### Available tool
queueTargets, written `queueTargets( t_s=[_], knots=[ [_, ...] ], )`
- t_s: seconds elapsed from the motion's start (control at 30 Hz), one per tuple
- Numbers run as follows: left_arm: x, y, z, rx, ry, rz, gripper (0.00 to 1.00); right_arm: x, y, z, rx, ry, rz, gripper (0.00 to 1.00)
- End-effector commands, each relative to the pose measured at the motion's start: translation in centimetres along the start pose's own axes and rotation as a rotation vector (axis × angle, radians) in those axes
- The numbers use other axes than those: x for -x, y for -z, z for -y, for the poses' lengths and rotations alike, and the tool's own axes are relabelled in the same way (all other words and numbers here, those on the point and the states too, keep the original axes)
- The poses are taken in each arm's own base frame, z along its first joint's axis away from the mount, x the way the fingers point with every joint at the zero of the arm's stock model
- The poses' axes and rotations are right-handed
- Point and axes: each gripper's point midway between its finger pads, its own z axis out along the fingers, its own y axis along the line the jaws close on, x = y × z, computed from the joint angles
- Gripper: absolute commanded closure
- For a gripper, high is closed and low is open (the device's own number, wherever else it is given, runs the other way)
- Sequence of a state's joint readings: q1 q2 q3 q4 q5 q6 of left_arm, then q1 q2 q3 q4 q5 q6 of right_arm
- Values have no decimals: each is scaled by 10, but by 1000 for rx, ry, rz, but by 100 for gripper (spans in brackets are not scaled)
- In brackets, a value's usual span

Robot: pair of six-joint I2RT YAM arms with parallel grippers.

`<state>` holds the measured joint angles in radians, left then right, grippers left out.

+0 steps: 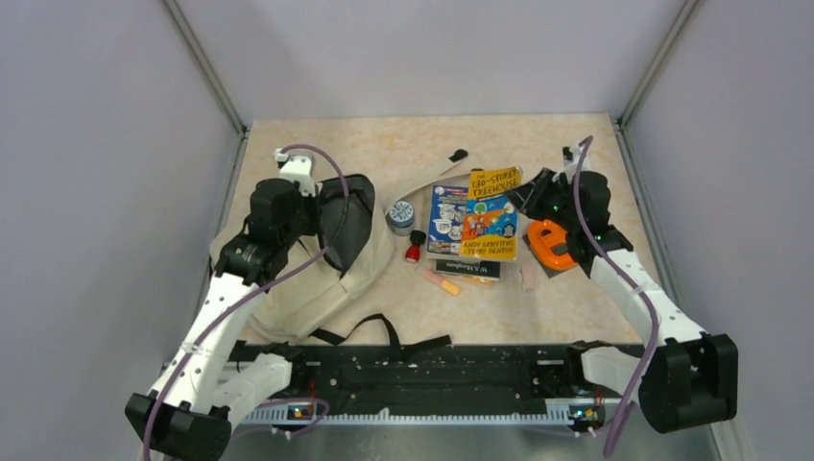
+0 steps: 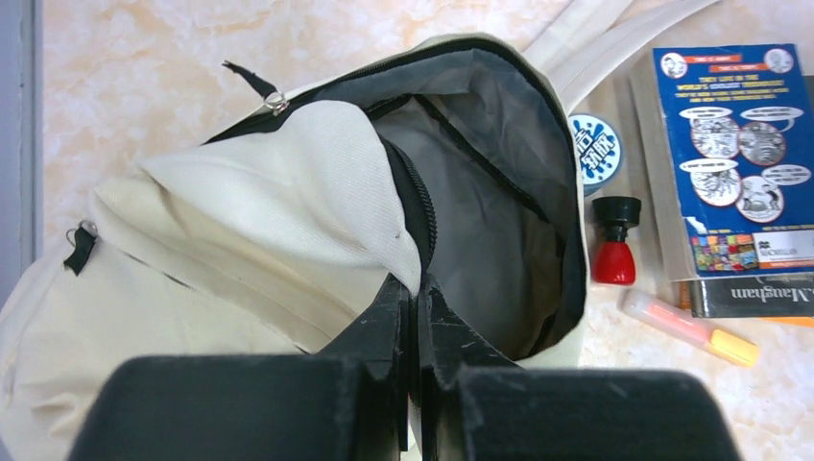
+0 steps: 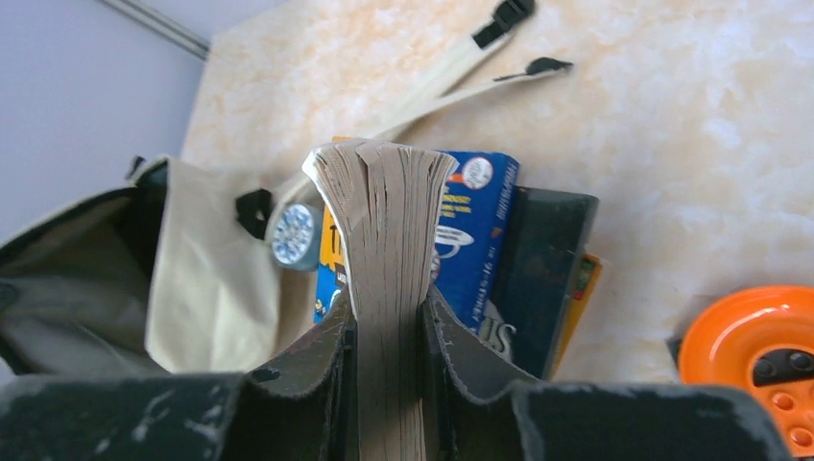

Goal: Pack the student bag
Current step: Pick up the book from the center of the board.

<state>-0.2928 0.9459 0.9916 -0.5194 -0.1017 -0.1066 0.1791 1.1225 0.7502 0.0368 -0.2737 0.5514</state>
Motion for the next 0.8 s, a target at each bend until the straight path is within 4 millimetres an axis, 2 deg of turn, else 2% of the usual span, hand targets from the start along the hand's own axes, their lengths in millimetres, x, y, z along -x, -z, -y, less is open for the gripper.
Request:
queueTargets(
  t_s=[0.0,0.13,0.27,0.43,0.6,0.7,0.77],
  knots=[
    [30,11,19,-107,6,131,100,67,23,-78,218,-22,185,100],
    [30,11,24,-140,0,128,100,75,21,-126,314,-6,222,100],
    [30,11,24,-141,1,128,100,69,4,-177,426,4,199,100],
    [31,13,24,-140,1,133,100,47,-29,-236,537,32,144,100],
    [32,13,22,-127,6,139,100,21,-61,-284,606,54,85,100],
    [32,13,22,-130,9,143,100,2,-88,-295,563,101,76,100],
    [33,14,23,-134,11,148,100,-11,-109,-294,508,128,69,100]
  ],
)
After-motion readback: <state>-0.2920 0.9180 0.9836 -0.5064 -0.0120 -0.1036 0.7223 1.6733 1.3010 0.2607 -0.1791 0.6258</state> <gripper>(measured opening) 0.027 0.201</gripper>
